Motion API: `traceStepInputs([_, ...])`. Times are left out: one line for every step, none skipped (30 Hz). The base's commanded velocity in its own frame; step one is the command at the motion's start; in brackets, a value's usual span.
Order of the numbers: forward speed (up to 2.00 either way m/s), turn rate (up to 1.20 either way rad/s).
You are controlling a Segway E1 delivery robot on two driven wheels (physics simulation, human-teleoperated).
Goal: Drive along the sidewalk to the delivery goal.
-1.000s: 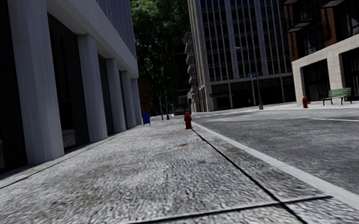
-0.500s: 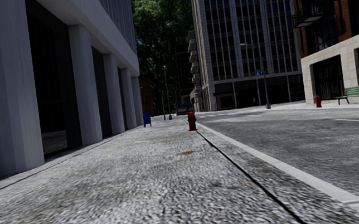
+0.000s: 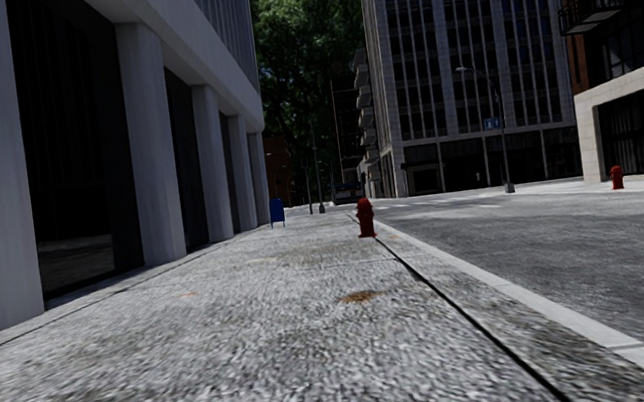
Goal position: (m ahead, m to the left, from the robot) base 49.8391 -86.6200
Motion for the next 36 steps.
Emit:
traceStepInputs([2.00, 0.07])
traceStepInputs([2.00, 0.04])
traceStepInputs([2.00, 0.02])
traceStepInputs([2.00, 0.02])
traceStepInputs([2.00, 0.02])
traceStepInputs([2.00, 0.05])
traceStepInputs([2.00, 0.15])
traceStepInputs([2.00, 0.23])
traceStepInputs([2.00, 0.25])
traceStepInputs([2.00, 0.25])
traceStepInputs([2.00, 0.25])
traceStepInputs([2.00, 0.25])
traceStepInputs([2.00, 0.25])
traceStepInputs([2.00, 0.24])
traceStepInputs([2.00, 0.24])
traceStepInputs([2.00, 0.24])
traceStepInputs([2.00, 0.24])
traceStepInputs([2.00, 0.24])
traceStepInputs([2.00, 0.24])
traceStepInputs([2.00, 0.24])
traceStepInputs([2.00, 0.24])
traceStepInputs([2.00, 0.25])
traceStepInputs([2.00, 0.25])
traceStepInputs([2.00, 0.25])
traceStepInputs([2.00, 0.15])
traceStepInputs([2.00, 0.00])
traceStepInputs([2.00, 0.00])
traceStepInputs([2.00, 0.00])
traceStepInputs([2.00, 0.00])
traceStepInputs([2.00, 0.00])
traceStepInputs([2.00, 0.00])
traceStepInputs([2.00, 0.00])
traceStepInputs([2.00, 0.00])
traceStepInputs([2.00, 0.00])
traceStepInputs([2.00, 0.00])
traceStepInputs([2.00, 0.00])
